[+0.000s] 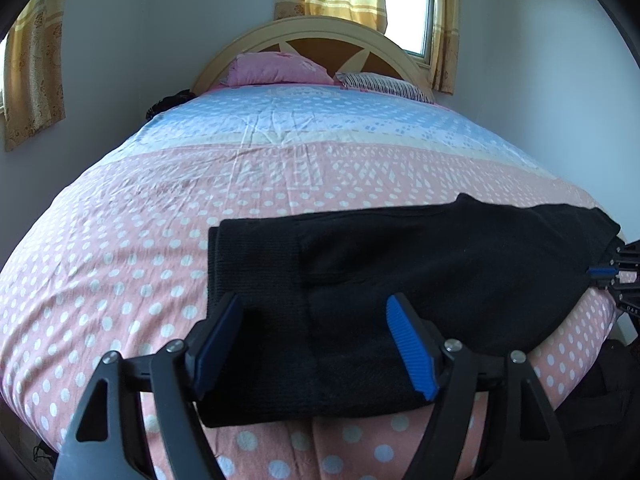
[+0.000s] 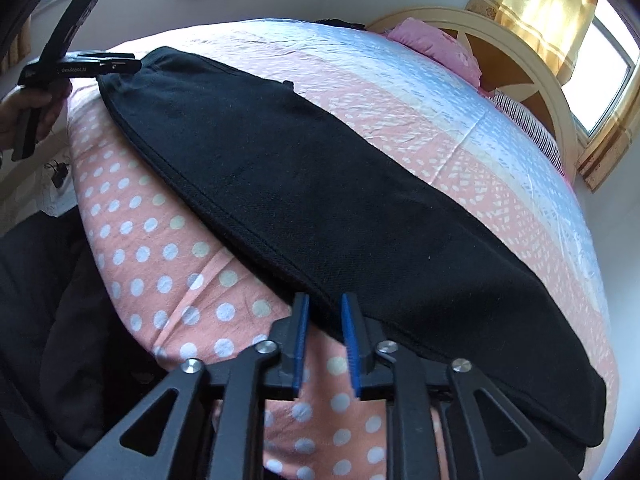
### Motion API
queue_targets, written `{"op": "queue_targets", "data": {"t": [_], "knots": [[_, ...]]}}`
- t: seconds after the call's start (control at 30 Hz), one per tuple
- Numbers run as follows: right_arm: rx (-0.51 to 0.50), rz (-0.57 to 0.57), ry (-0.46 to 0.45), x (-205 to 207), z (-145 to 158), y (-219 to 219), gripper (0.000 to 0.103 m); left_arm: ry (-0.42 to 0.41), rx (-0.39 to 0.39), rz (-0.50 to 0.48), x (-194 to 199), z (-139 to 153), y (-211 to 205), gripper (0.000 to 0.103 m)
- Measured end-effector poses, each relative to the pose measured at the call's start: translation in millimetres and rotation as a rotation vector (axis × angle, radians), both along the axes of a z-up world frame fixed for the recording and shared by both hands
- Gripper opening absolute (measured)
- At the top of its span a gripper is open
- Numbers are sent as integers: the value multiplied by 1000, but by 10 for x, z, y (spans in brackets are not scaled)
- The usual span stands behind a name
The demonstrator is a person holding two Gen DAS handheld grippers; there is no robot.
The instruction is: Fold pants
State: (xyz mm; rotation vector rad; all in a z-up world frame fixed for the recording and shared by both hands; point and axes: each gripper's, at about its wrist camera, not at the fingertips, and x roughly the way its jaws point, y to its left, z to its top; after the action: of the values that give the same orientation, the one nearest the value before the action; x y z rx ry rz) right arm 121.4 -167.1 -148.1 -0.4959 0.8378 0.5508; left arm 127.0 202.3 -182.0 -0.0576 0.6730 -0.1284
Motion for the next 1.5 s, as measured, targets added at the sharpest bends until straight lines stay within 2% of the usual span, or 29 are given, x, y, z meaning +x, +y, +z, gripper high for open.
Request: {"op": "queue_targets", "data": {"t": [0.03,0.07,0.2,0.3,0.4,0.5,0.6,0.7,0.77,0.83,0.9,0.93,1.0,1.03,1.07,1.17,1.27,1.4,1.5], "knots": [[13,3,8,-14,34,-32,37,-7,-9,1,-7,23,10,77],[25,7,11,-23,66,-49,41,-12,-9,5,-11,41,16,77],[125,37,32,-91,298,-130,41,-32,2,26,-19,119,89,77],[203,40,37,43,464,-110,41,-36,13,68,-12,150,226,77],[245,46,32,341,560,100,41,-27,8,112,20,138,399,77],[275,47,66,685,577,359,41,-35,-17,133,92,155,491,77],[333,38,115,1043,578,636,41,-25,-8,108,226,178,468,77],[385,29,192,1367,510,885,41,6,-38,71,389,170,473,75],[368,30,210,1475,419,1050,41,28,-63,55,473,141,501,64],[326,34,233,1553,278,1230,41,54,-78,38,540,99,509,61],[295,46,251,1584,168,1339,38,76,-89,9,582,62,473,46],[264,51,245,1566,108,1408,13,83,-68,4,595,48,432,42],[210,46,196,1503,84,1465,8,84,-16,-18,606,38,350,23],[219,55,181,1459,121,1476,6,80,0,-30,607,45,329,10],[230,56,171,1441,155,1460,6,78,10,-23,608,67,324,10],[257,22,136,1453,289,1394,5,66,-41,-14,620,161,402,9],[265,-16,123,1517,318,1369,5,50,-45,2,667,197,443,9],[236,-32,145,1561,119,1420,5,71,-59,31,744,81,469,9],[252,-23,164,1542,-4,1427,7,85,-58,34,769,-44,463,9]]}}
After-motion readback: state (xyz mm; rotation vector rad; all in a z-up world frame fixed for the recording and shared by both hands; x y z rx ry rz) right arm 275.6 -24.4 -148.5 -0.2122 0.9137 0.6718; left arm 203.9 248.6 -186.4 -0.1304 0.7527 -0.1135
